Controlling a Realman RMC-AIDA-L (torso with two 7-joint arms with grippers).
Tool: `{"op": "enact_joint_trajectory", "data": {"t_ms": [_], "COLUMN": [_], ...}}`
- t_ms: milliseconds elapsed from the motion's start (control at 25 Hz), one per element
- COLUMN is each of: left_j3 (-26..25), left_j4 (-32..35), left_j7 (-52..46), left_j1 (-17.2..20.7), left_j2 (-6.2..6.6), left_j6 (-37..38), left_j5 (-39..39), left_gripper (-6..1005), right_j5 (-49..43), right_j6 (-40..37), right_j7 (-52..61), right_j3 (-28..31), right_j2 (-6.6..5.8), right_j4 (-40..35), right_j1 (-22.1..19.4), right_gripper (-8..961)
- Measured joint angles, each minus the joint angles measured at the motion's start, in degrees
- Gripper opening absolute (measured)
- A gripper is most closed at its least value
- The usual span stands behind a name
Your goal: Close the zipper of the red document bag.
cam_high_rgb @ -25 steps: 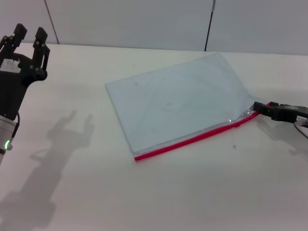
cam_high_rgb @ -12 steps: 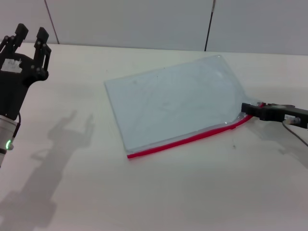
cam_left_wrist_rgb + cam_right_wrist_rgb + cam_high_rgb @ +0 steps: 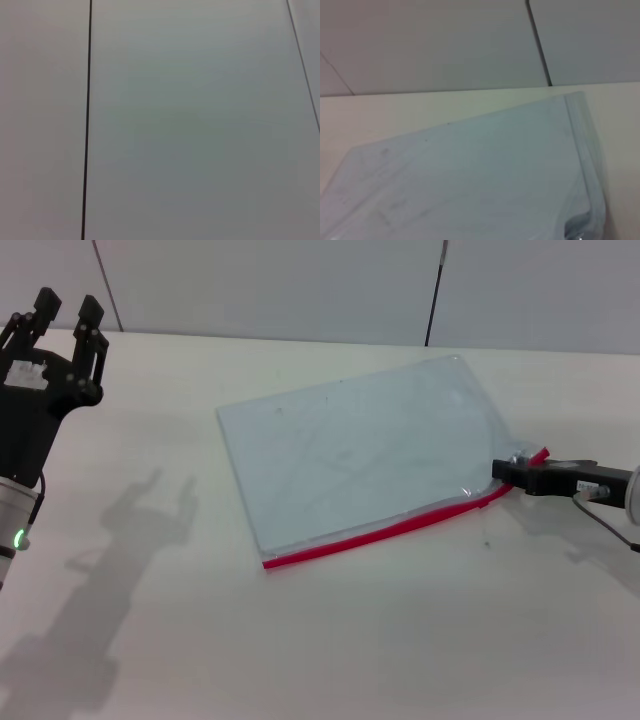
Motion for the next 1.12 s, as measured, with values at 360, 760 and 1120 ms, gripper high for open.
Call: {"op": "enact_joint_trajectory", "data": {"t_ms": [360,760,1120], "left_j3": [0.0,0.1,4.5], "left_j4": [0.0,-0.1,1.3], "left_j7": [0.0,0.0,0.5], "left_j1": [0.0,-0.1,-2.1], "left_j2": [0.0,0.0,0.11], "left_j6": [-0.1,-0.1,-1.8], "left_j5": [0.0,0.0,7.3], "left_gripper": [395,390,387], "right_j5": [0.0,0.6,6.4], "right_j6": [-2.4,-6.1,-11.3], "right_j7": [-1.1,-4.3,-8.5], "right_j3": [-1.5,-1.0,-0.9], "right_j2": [0.18,0.29,0.37], "right_j4": [0.2,1.2,4.0], "right_j1": [0.5,1.5,3.7], "right_gripper": [166,18,15]}}
